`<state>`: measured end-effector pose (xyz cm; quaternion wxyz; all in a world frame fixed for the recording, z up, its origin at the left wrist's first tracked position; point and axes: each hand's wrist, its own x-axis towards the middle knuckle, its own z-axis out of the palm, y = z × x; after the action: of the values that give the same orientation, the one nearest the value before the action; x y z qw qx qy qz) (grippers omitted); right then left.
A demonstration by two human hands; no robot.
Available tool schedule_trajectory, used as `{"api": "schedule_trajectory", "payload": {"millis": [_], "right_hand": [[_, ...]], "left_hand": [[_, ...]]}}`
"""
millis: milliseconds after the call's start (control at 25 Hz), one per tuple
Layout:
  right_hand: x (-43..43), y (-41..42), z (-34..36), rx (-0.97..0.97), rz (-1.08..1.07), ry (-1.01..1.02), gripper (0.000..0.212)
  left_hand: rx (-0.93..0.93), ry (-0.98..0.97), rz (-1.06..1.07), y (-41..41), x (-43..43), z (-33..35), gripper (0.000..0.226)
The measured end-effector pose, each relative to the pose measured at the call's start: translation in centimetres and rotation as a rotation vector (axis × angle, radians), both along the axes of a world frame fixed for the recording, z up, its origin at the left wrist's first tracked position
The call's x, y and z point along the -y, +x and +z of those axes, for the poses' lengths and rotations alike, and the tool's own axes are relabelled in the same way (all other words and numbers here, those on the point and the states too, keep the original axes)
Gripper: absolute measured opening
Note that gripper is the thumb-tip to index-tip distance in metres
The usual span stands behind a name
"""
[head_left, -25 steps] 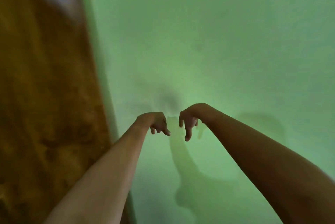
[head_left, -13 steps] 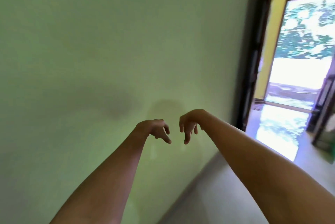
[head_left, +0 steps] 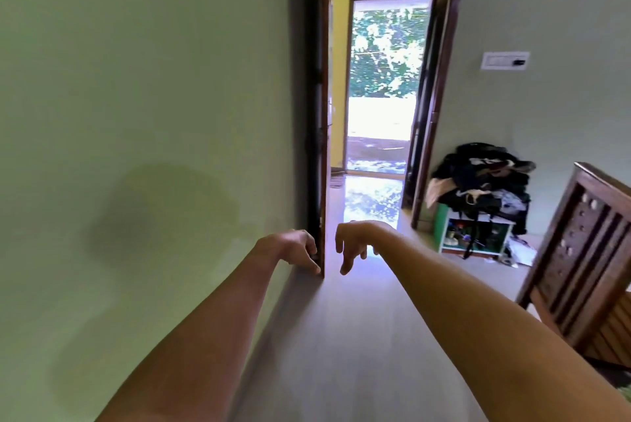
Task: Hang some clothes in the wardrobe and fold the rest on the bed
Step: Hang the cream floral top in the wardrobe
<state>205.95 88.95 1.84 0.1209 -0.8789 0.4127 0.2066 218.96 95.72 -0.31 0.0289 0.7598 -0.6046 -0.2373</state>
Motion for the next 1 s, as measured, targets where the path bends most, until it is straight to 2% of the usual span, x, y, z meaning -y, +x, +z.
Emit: {"api": "schedule_trajectory", "payload": {"millis": [280,440,760,1000], "right_hand": [[15.2,2.8,0.1,0.16,-0.266,0.015,0.057],[23.4,4.5,-0.6,0.174,-0.382,0.042,0.057],[43.3,6.6,-3.1,0.218,-0.457,0.055,0.06],[60.0,5.0,-2.0,0.301,-0.53,0.019,0.047]], "left_hand": [[0.083,-0.06,-0.211,4.9,19.0,1.1,0.051],[0.074,-0.065,-0.304,6.8,28.9,0.2,0.05],[0.068,-0.011,-0.361,9.2,49.3,-2.4,0.05],[0.078,-0.048,-0.432,7.5,66.1,-0.5,0.051]]}}
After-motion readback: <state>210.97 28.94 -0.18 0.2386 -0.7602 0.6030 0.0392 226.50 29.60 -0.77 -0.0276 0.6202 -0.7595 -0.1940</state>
